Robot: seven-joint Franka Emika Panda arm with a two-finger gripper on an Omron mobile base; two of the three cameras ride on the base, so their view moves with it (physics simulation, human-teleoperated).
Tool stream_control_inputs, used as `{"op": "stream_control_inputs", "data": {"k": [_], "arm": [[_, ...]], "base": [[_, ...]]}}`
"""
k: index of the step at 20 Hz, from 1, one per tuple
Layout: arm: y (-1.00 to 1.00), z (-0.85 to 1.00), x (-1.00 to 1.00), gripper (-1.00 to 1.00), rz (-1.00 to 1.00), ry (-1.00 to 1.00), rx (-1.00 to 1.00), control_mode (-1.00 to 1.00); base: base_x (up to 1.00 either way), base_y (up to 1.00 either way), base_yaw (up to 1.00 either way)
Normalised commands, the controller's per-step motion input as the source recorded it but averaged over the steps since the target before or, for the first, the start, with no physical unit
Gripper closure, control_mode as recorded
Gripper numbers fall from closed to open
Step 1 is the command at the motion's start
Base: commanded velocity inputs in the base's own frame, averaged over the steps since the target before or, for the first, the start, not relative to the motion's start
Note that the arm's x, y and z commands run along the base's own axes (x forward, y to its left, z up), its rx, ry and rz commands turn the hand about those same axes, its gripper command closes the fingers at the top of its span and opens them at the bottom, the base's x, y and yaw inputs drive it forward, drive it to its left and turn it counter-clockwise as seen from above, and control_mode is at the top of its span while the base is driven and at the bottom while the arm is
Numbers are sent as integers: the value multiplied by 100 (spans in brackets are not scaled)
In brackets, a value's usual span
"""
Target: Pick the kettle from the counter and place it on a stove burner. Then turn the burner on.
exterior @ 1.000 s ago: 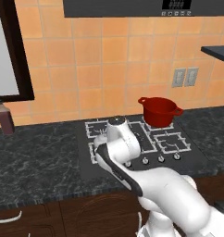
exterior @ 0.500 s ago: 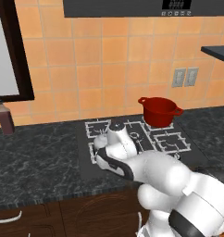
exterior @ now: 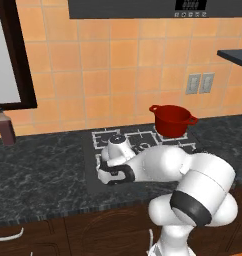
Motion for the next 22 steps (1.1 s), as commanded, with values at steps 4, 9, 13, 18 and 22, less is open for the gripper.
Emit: {"op": "stream_control_inputs", "data": {"k": [4,9,13,18,22], "arm": [[0,-33,16,-100,0,0,0,-100],[-7,-13,6,-100,0,-1,0,-100],[-31,-4,-12,-100,0,-3,0,-100],[-20,-2,-1,-100,0,-1,0,-100],[0,0,0,100,0,0,0,-100]], "base": [[0,0,0],[0,0,0],[0,0,0],[0,0,0],[0,0,0]]}}
